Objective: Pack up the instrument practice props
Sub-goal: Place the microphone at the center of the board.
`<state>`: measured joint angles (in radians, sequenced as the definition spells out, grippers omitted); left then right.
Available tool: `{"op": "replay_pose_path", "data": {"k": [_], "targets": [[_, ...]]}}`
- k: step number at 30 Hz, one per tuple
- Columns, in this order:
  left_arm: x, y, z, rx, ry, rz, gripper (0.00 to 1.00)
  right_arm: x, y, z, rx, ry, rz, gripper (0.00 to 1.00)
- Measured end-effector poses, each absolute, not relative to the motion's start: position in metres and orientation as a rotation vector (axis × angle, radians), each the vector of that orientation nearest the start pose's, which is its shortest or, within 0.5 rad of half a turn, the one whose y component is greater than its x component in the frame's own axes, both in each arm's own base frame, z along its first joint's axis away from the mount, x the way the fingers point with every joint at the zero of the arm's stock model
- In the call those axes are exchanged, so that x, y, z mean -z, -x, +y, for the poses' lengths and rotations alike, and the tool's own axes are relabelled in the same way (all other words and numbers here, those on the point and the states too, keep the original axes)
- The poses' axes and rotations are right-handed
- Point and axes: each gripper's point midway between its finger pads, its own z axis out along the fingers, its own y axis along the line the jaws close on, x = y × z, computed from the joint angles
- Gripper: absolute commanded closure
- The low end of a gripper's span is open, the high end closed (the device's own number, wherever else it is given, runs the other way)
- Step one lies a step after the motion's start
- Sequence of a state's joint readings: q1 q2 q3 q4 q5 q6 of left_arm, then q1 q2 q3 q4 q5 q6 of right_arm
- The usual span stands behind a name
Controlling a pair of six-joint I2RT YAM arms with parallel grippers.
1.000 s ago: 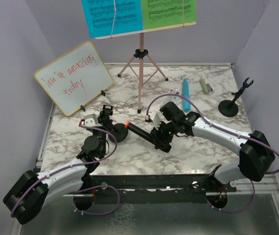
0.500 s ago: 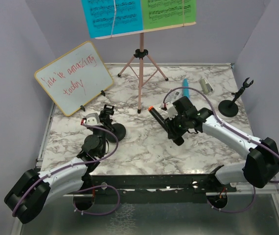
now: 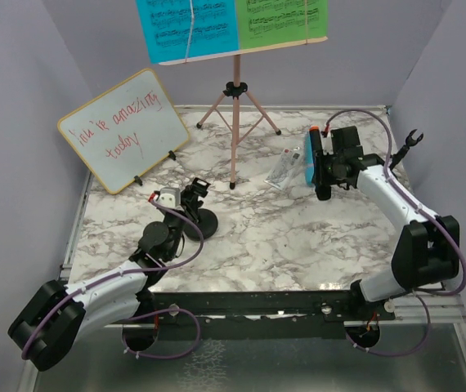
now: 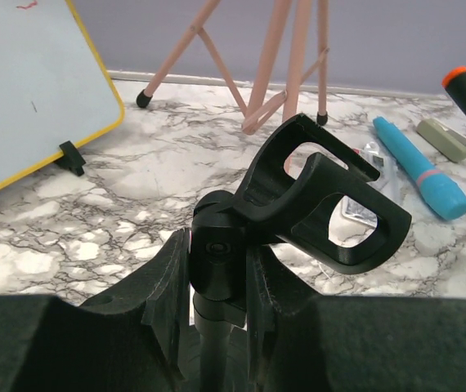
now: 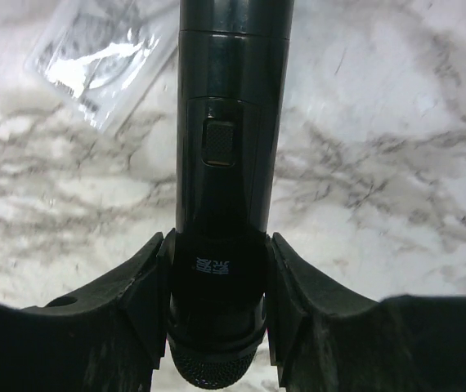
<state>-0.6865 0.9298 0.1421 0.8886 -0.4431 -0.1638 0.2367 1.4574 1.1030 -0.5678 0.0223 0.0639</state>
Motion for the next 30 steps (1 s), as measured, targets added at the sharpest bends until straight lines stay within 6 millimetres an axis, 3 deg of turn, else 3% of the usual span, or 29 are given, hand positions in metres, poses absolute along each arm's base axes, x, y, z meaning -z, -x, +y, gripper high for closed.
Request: {"op": "replay_pose_path", "data": {"k": [6,11,19,21,30], "targets": [[-0.178,-0.287,-0.156,0.398,-0.063,1.494,0.92,-0.123,-0.413,0.049,-0.048,0.08,2.466,1.0],[-0.177,-0.287,-0.158,0.406,-0.075,1.498,0.83,-0.103,-0.452,0.03,-0.009,0.075,2.482,0.98],[-0.178,-0.285,-0.158,0.41,-0.073,1.5,0.65,-0.051,-0.462,0.023,-0.014,0.12,2.592,0.83],[-0.178,-0.285,-0.157,0.412,-0.072,1.502,0.59,-0.045,-0.463,0.023,-0.015,0.129,2.604,0.76],[-0.174,-0.28,-0.162,0.452,-0.075,1.522,0.47,-0.037,-0.469,0.019,-0.003,0.146,2.615,0.44]]}}
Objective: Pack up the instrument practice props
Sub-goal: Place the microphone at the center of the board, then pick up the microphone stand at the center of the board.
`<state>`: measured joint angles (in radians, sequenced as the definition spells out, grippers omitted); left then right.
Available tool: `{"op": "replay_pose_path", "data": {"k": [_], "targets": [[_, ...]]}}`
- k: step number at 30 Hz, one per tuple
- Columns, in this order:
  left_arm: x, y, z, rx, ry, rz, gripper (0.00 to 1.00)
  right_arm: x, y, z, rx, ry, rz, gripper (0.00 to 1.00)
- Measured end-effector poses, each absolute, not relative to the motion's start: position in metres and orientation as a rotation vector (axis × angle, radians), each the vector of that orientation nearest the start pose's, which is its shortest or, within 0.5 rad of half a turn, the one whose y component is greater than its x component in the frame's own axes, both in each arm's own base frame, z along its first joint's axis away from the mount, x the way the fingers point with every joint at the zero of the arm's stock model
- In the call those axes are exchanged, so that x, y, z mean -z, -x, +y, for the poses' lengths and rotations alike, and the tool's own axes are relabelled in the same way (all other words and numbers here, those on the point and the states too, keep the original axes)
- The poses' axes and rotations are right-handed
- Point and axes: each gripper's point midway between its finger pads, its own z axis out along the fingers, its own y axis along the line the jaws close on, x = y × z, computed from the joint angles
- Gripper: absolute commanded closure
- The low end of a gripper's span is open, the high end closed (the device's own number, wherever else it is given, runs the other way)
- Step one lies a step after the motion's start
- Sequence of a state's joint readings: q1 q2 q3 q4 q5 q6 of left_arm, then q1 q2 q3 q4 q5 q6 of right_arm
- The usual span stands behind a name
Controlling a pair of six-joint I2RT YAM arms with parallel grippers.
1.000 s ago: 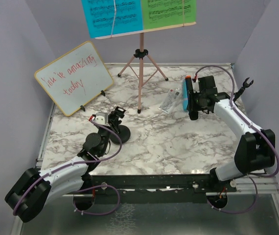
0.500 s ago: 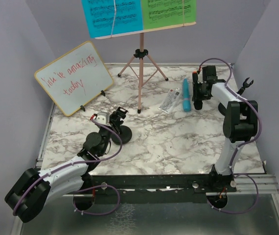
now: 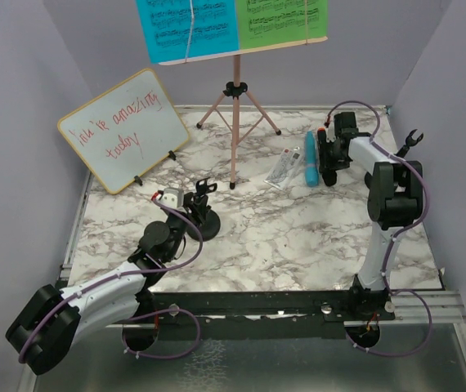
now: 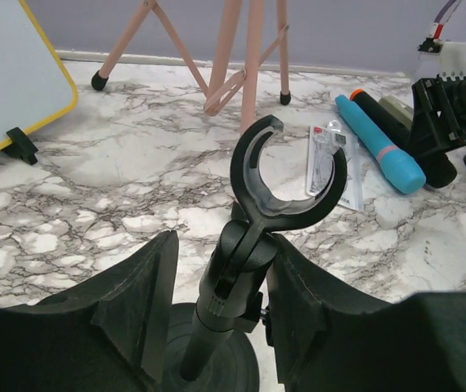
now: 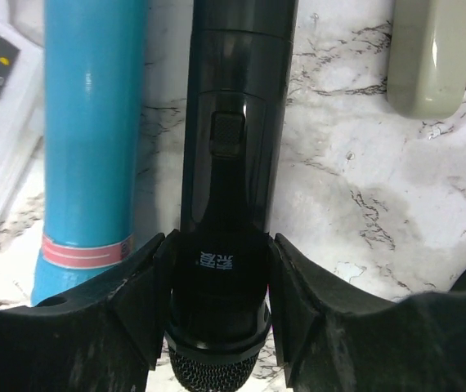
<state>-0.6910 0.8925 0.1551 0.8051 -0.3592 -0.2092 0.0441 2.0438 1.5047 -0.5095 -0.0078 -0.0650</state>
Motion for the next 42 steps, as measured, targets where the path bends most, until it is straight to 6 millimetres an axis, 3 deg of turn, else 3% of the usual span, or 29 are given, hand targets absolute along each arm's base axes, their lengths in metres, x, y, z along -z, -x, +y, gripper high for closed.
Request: {"op": "replay_pose_path", "data": {"k": [9,13,16,21,26,29,39,42], "targets": [[-0.179,-0.279,-0.162,0.47,-0.065,1.514,0.31,-0.032,-0.469,0.013,0.036,0.139,2.626,0.2],[-0.183,-0.276,-0.161,0.479,-0.057,1.504,0.26,-0.04,-0.469,0.011,0.05,0.129,2.611,0.14],[-0.188,-0.275,-0.16,0.487,-0.053,1.49,0.23,-0.058,-0.467,0.011,0.051,0.118,2.577,0.12],[-0.202,-0.271,-0.159,0.519,-0.038,1.455,0.17,-0.109,-0.46,0.011,0.041,0.09,2.467,0.11],[-0.219,-0.269,-0.16,0.557,-0.018,1.422,0.1,-0.152,-0.439,0.025,-0.019,0.073,2.353,0.11],[-0.23,-0.267,-0.16,0.588,0.005,1.402,0.05,-0.161,-0.425,0.041,-0.085,0.084,2.308,0.11],[-0.265,-0.266,-0.163,0.66,0.07,1.419,0.01,-0.13,-0.338,0.187,-0.477,0.395,2.166,0.11],[-0.285,-0.265,-0.163,0.664,0.08,1.439,0.01,-0.131,-0.315,0.226,-0.576,0.49,2.074,0.11]]}}
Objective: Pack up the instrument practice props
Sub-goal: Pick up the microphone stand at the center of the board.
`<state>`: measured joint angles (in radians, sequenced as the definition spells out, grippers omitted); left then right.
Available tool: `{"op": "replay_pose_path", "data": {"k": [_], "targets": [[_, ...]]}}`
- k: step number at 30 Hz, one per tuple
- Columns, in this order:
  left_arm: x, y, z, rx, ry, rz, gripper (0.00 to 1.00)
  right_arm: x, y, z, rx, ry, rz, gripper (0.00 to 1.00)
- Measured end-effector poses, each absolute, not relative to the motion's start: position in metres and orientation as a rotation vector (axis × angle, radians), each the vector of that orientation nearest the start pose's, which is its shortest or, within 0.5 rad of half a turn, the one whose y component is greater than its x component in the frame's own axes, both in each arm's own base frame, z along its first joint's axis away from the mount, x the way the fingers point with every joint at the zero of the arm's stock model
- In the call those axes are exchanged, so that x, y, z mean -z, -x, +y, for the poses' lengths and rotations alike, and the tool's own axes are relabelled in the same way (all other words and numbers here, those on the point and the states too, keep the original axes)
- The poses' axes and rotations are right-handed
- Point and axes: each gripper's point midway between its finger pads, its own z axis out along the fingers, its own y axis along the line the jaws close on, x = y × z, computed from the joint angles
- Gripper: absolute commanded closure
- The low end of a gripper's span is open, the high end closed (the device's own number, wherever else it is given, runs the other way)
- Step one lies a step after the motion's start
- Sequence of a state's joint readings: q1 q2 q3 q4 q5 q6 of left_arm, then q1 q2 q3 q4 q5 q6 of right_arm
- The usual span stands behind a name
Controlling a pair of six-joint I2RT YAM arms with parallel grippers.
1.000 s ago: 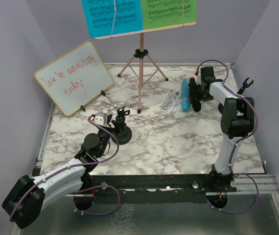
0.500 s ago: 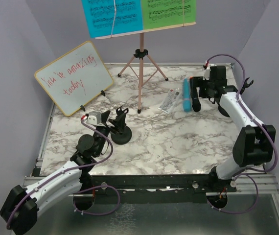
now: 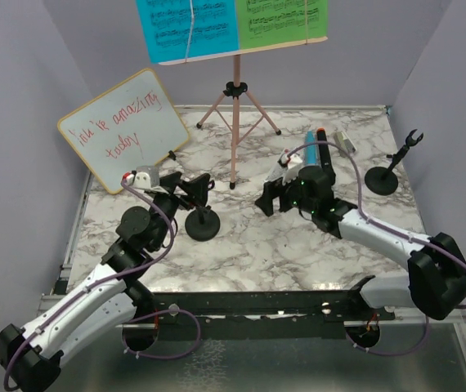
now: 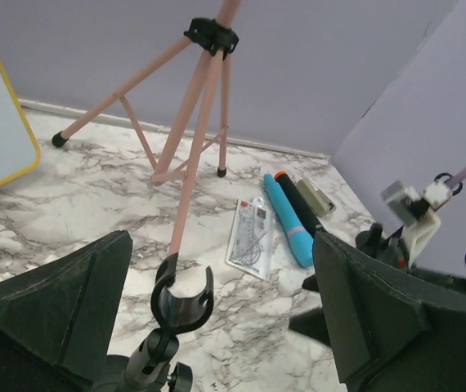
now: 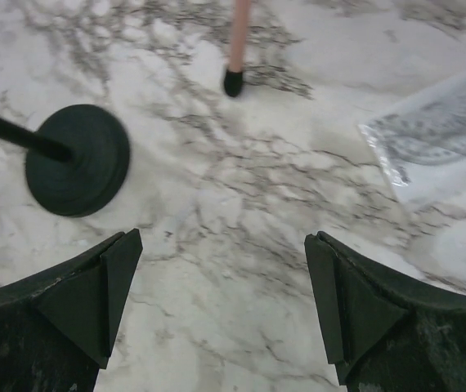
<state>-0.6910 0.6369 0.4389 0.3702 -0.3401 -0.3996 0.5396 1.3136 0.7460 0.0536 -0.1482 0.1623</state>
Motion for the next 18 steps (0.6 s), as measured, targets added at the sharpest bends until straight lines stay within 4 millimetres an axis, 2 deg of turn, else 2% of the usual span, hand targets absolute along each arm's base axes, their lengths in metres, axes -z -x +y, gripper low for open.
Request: {"op": "replay_pose_path", "data": {"k": [5,8,13,18], "targets": [[-0.329,-0.26,-0.157,0.651,0.085,1.461,0.01,-0.141,-0.28,0.29,-0.733,0.633,1.881,0.11],[-0.344,-0.254,-0.152,0.639,0.075,1.473,0.01,-0.15,-0.268,0.324,-0.807,0.686,1.776,0.11],[-0.356,-0.245,-0.142,0.571,0.02,1.519,0.01,-0.15,-0.255,0.368,-0.876,0.727,1.653,0.12],[-0.357,-0.233,-0.123,0.479,-0.035,1.524,0.03,-0.131,-0.253,0.391,-0.881,0.735,1.613,0.15]]}}
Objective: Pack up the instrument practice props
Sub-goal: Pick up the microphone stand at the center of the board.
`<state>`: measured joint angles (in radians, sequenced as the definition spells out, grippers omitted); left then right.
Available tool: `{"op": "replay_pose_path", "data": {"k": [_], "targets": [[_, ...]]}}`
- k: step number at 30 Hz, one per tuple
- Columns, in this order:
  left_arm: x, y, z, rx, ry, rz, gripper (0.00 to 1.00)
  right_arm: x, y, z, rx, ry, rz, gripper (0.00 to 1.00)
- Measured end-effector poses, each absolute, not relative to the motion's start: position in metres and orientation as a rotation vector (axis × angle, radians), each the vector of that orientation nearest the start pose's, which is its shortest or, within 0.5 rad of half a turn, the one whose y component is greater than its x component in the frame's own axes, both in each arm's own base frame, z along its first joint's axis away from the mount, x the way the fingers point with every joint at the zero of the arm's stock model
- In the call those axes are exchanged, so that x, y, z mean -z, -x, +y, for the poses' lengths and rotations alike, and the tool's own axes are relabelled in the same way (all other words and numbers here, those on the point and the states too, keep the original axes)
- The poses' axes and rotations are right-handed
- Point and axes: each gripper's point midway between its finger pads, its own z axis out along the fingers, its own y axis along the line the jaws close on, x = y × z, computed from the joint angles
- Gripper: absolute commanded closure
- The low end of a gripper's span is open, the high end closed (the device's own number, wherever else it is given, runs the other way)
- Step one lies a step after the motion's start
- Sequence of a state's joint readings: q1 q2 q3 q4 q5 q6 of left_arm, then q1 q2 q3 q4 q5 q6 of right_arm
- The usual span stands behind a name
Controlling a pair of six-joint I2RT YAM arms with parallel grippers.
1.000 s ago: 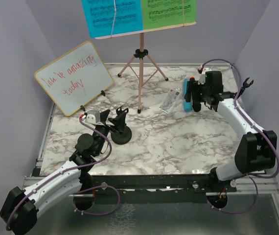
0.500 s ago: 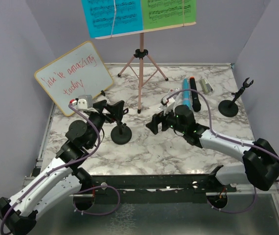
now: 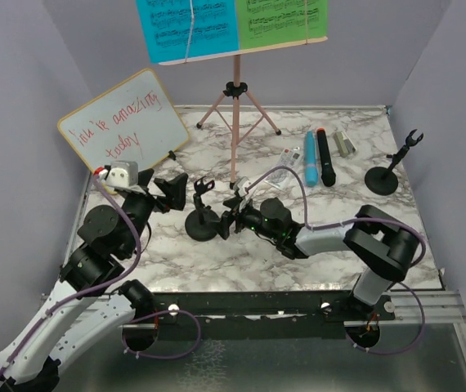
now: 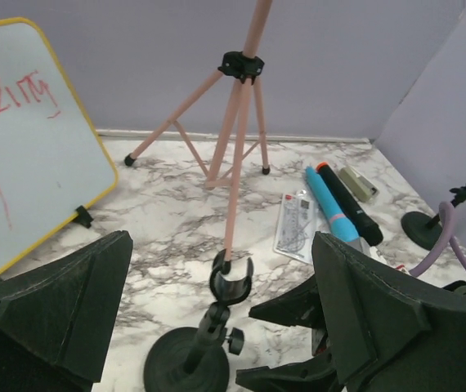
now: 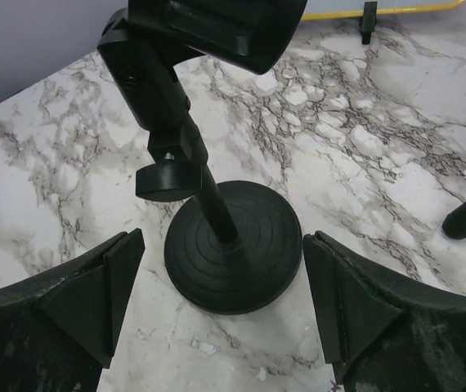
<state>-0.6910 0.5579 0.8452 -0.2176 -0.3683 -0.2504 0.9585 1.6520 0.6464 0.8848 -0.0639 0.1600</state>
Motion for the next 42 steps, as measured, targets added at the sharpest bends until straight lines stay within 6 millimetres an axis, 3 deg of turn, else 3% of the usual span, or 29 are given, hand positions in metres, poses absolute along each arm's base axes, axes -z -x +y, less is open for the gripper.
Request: {"op": "replay_pose_path", "data": {"k": [4,8,17,24,29,36,42], "targets": [[-0.351,-0.225,-0.107,0.431,-0.028,1.491,0.06,-0.124,-0.258,0.409,-0.882,0.728,1.571,0.19],[-0.331,-0.226,-0.099,0.372,-0.041,1.51,0.06,-0.127,-0.267,0.424,-0.876,0.696,1.513,0.25],[-0.313,-0.232,-0.079,0.256,-0.029,1.529,0.06,-0.132,-0.282,0.442,-0.876,0.647,1.442,0.36],[-0.308,-0.239,-0.061,0.197,0.015,1.53,0.06,-0.124,-0.284,0.452,-0.888,0.645,1.427,0.45],[-0.308,-0.241,-0.058,0.196,0.019,1.527,0.06,-0.121,-0.282,0.453,-0.887,0.652,1.419,0.61],[-0.308,-0.241,-0.059,0.205,0.011,1.526,0.07,-0.121,-0.275,0.436,-0.845,0.677,1.404,0.98],[-0.308,-0.241,-0.059,0.208,0.009,1.525,0.07,-0.121,-0.271,0.408,-0.781,0.675,1.428,1.0]]}}
